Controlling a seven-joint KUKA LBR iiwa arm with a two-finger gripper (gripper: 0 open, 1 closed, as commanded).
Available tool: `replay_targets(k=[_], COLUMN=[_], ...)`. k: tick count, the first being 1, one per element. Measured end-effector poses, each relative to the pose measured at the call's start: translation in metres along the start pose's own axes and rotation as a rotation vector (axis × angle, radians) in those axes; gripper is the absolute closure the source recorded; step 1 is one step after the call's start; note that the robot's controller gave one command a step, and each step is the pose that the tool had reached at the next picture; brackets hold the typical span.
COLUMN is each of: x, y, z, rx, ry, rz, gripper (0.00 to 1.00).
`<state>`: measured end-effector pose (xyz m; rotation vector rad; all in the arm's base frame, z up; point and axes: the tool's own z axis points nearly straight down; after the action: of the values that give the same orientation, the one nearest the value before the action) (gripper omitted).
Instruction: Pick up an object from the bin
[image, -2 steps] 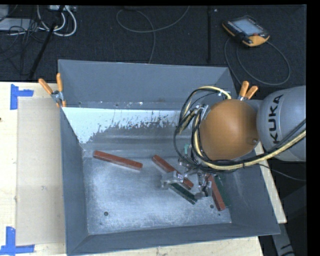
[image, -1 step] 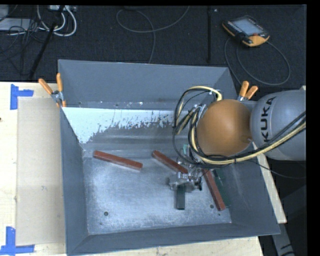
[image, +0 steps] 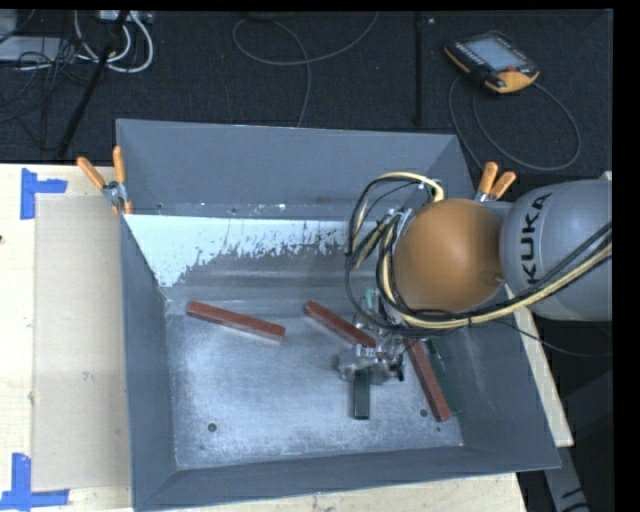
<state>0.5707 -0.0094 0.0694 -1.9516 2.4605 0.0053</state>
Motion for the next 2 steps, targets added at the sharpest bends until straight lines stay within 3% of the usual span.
replay_targets(k=[1,2], x=[0.014,0.000], y=[0.022,0.055], z=[-0.052,-0.115], rx=[-0.008,-0.004], ry=[0.001,0.001], rz=[-0.009,-0.006], gripper=[1.00,1.00])
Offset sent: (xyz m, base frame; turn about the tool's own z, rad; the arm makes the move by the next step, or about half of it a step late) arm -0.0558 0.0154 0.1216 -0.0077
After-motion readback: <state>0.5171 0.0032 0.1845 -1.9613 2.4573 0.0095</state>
